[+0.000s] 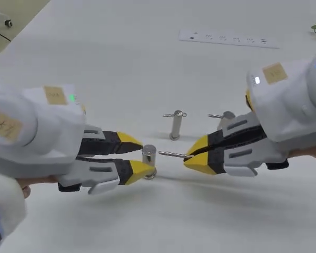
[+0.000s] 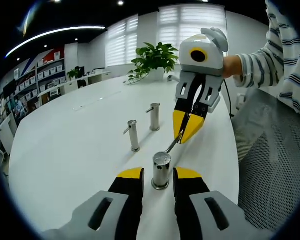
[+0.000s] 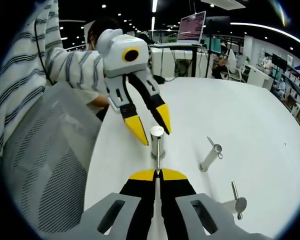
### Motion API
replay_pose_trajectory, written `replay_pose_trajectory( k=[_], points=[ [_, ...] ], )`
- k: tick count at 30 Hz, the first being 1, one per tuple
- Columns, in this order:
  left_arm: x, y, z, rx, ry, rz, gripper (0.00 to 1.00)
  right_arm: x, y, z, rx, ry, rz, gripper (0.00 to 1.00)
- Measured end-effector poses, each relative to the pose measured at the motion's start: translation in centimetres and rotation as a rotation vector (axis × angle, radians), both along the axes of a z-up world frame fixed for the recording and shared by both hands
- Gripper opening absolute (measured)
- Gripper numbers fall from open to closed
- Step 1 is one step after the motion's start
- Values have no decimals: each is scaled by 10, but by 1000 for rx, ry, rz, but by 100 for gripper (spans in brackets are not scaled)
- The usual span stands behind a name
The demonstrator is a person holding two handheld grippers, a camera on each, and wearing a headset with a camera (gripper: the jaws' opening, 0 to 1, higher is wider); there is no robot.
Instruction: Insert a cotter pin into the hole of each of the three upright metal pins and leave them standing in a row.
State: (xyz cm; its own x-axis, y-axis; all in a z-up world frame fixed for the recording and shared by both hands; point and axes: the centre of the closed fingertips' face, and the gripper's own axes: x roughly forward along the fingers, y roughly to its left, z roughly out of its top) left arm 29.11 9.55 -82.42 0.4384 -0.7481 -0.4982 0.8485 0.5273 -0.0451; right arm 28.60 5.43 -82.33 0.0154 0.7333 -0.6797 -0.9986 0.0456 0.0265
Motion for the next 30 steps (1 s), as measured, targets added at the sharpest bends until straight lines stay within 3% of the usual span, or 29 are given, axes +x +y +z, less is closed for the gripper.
replay_pose_trajectory(
  k=[7, 17, 23, 26, 29, 30],
  points=[
    [-1, -5, -4, -12, 6, -9, 12, 2, 2, 0, -35, -30, 51, 4],
    [-2, -5, -4, -17, -18, -40, 11, 5, 4, 0, -58, -86, 141, 4],
    [-2, -7, -4, -38, -6, -63, 11, 7, 16, -3, -59, -100, 180, 4],
    [-2, -8, -4, -42, -6, -63, 11, 6, 20, -4, -46, -86, 179, 4],
    [-2, -9, -4, -48, -1, -61, 11, 3, 26, -3, -28, -23, 122, 4],
    [-2, -10, -4, -51, 1, -62, 11, 2, 27, -3, -26, -22, 126, 5]
  ],
)
